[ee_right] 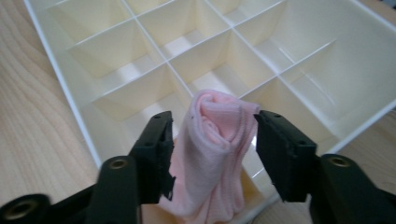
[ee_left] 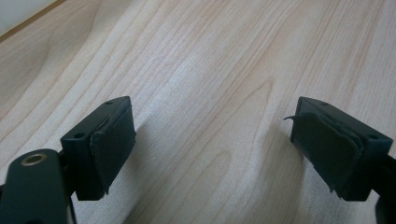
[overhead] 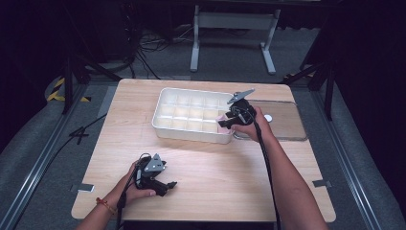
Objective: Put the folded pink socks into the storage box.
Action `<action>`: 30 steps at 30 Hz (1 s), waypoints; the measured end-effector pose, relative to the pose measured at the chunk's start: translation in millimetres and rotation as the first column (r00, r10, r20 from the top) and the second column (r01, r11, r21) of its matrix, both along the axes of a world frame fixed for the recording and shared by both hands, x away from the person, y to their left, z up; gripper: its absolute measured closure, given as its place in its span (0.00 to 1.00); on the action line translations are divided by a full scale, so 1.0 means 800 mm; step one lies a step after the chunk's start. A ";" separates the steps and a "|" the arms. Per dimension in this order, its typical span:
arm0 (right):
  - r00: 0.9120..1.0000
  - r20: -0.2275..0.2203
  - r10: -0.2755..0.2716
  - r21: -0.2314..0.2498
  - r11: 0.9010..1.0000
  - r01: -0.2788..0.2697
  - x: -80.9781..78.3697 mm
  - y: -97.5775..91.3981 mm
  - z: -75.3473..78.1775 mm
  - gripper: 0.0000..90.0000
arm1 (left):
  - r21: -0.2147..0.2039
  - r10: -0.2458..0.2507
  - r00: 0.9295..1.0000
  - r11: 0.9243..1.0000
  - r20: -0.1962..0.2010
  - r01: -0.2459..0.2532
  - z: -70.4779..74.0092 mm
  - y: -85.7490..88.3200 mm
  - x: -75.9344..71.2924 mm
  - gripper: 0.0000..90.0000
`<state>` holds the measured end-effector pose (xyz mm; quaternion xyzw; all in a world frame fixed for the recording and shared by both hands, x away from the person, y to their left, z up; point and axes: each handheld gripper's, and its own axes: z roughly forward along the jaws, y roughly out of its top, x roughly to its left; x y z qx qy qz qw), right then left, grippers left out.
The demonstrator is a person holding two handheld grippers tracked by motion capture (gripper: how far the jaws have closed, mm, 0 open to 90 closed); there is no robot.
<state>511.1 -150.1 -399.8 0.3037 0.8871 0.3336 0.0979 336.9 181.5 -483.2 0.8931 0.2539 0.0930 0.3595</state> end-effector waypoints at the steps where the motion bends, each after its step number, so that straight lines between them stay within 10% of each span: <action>1: 1.000 -0.015 0.010 -0.004 1.000 -0.010 -0.001 0.001 -0.001 0.61 | -0.001 0.000 1.000 1.000 0.000 0.000 0.000 0.000 0.000 0.16; 7: 0.998 0.001 0.064 -0.070 0.996 -0.064 -0.005 0.005 0.002 0.85 | 0.000 0.000 1.000 1.000 0.000 0.000 0.000 0.000 0.000 0.16; 15: 0.993 -0.008 0.115 -0.138 0.984 -0.115 -0.009 0.009 0.006 0.90 | -0.001 0.000 1.000 1.000 0.001 0.000 0.000 0.000 0.000 0.16; 30: 0.982 -0.165 0.087 -0.239 0.963 -0.126 0.006 0.027 -0.016 0.93 | 0.003 -0.001 1.000 1.000 0.000 0.001 0.000 0.000 0.000 0.16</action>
